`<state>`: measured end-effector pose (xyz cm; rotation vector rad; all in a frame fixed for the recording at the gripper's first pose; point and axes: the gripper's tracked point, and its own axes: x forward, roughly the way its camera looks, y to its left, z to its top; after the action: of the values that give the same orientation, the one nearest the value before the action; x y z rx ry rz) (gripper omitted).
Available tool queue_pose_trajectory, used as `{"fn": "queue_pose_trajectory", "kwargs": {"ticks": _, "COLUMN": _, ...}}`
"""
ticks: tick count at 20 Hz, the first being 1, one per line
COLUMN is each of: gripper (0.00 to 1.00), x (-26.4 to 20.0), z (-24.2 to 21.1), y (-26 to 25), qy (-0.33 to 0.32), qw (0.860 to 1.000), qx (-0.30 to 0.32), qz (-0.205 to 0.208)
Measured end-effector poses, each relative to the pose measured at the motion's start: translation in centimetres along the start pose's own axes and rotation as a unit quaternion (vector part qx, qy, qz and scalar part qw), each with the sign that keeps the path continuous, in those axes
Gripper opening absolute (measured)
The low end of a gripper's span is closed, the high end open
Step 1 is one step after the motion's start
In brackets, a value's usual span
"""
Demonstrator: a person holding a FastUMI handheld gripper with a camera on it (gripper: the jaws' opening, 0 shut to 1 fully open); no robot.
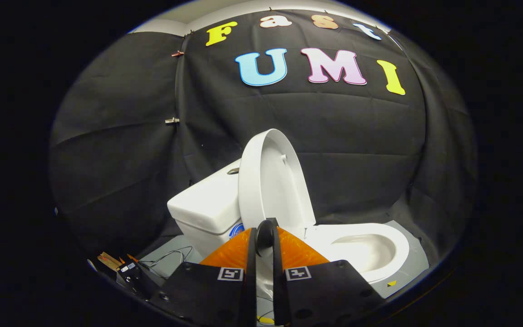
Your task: Open the toilet lid.
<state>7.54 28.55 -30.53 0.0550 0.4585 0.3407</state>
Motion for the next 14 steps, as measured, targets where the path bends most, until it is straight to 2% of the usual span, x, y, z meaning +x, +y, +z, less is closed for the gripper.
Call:
{"fn": "queue_pose_trajectory", "kwargs": {"ticks": 1, "gripper": 0.20, "x": -0.4, "z": 0.7, "y": 0.0, "qy": -0.005, "qw": 1.000, "qx": 0.005, "qz": 0.001}}
{"fn": "queue_pose_trajectory", "kwargs": {"ticks": 6, "gripper": 1.00, "x": -3.9, "z": 5.1, "y": -0.1, "qy": -0.040, "qw": 0.999, "qx": 0.013, "qz": 0.006}}
{"fn": "queue_pose_trajectory", "kwargs": {"ticks": 11, "gripper": 0.99, "x": -10.9, "z": 13.5, "y": -2.0, "qy": -0.112, "qw": 0.994, "qx": 0.013, "qz": 0.000}}
{"fn": "queue_pose_trajectory", "kwargs": {"ticks": 14, "gripper": 0.99, "x": -16.0, "z": 17.7, "y": -4.3, "qy": -0.154, "qw": 0.988, "qx": 0.009, "qz": -0.026}}
